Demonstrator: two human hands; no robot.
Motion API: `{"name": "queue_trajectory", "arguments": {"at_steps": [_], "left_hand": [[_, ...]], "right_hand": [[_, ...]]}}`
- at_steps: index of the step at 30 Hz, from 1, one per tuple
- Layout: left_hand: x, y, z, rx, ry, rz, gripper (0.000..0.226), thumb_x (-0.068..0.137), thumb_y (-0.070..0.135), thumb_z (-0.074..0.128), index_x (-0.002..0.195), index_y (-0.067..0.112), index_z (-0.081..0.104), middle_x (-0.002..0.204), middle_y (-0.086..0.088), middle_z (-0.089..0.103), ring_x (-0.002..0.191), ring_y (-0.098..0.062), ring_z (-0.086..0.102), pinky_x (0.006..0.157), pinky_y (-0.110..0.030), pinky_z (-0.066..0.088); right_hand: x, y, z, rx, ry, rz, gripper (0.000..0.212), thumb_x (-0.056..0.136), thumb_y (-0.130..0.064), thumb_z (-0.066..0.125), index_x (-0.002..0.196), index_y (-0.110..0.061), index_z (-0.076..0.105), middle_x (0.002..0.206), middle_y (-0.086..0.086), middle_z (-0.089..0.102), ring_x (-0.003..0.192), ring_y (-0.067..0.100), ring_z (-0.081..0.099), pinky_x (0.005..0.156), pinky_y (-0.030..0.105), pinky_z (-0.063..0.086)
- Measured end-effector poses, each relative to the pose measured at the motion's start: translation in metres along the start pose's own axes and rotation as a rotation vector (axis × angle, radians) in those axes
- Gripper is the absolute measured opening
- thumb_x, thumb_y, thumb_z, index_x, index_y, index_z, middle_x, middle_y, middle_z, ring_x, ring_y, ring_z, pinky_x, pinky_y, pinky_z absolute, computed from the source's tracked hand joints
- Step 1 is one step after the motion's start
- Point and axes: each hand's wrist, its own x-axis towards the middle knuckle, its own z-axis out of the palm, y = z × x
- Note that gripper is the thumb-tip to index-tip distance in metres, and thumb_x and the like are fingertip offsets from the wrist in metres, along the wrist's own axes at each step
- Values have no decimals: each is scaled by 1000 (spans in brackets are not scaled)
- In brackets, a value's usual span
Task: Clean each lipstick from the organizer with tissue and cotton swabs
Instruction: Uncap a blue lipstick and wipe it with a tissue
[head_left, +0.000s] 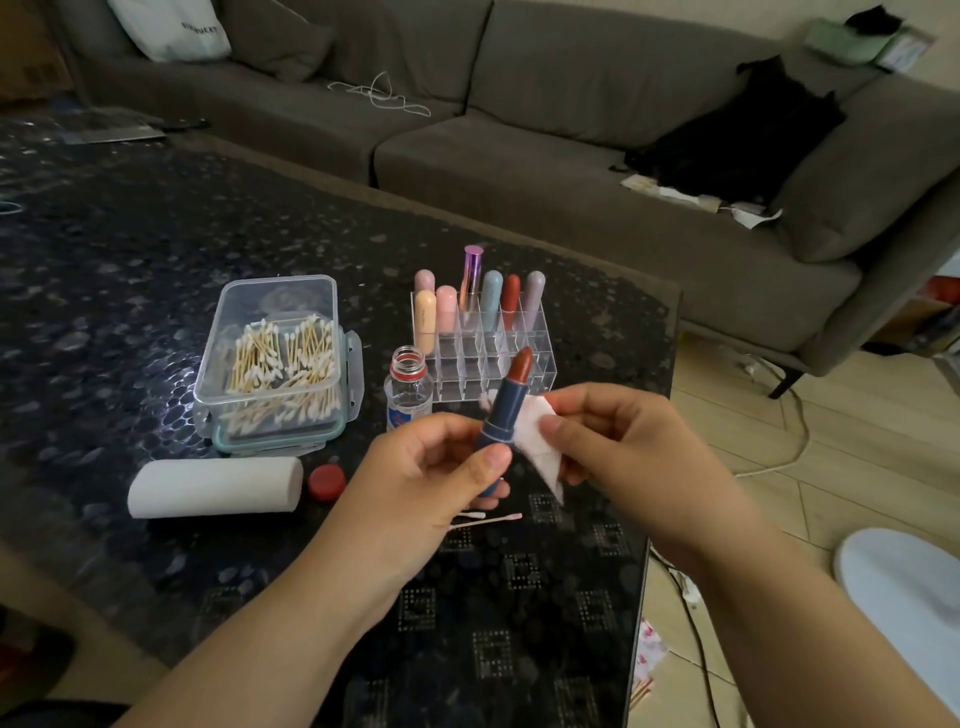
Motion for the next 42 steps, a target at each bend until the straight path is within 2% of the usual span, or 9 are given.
{"name": "queue_trajectory", "arguments": {"at_steps": [4,10,15,22,29,34,38,40,42], "left_hand": [[-1,2,0,-17,-23,16,26,63,25,66,86,13,69,72,1,71,64,-10,66,61,-18,52],[-1,4,-2,-57,-11,52,23,62,26,67,81,13,70,70,-2,70,64,-12,64,62,-22,53],[-2,4,-1,-71,-41,61,17,62,24,68,77,15,72,73,-2,70,65,-14,64,62,-20,52],[-5,6,0,-30,-71,108,14,57,33,71,70,30,74,67,2,69,63,-8,63,63,-17,49],[-2,2,3,49,45,199,15,51,30,74,65,28,68,69,1,70,66,-7,64,64,-18,51],[-4,0,2,151,101,212,26,51,42,71,71,27,65,74,1,71,68,-9,66,64,-20,52],[-10,0,5,37,22,88,38,67,48,57,93,21,65,84,0,73,79,-14,70,74,-26,54],[-10,1,5,-46,2,32,38,74,44,52,93,14,66,76,-6,71,71,-20,68,71,-31,54],[-9,2,5,-40,19,51,33,75,39,54,87,11,66,71,-5,69,65,-17,64,69,-31,52]], "right_hand": [[-5,-4,4,289,-113,-3,20,89,-7,55,101,-8,71,89,10,73,71,12,61,60,17,49],[-1,-2,12,740,-136,75,25,79,-13,57,94,-1,73,77,12,67,66,15,60,66,23,54],[0,1,18,695,-140,69,36,79,-16,65,108,5,65,100,23,67,85,27,60,75,31,55],[-1,-2,27,643,-117,-9,28,72,-25,62,86,-3,75,84,15,72,71,19,66,63,26,56],[-1,8,36,492,-60,-102,29,89,-30,59,99,-6,72,98,15,72,97,30,68,91,40,53],[-1,8,39,446,-43,-134,31,90,-30,55,104,-7,69,102,12,72,102,28,67,97,45,49],[0,7,36,473,-64,-129,34,90,-32,54,103,-3,68,95,15,71,87,30,67,81,44,54],[0,7,34,465,-65,-128,38,89,-34,52,100,-1,66,83,13,69,68,21,61,66,36,49],[1,8,32,466,-65,-136,38,91,-34,50,101,-1,66,83,12,69,66,18,59,67,34,47]]}}
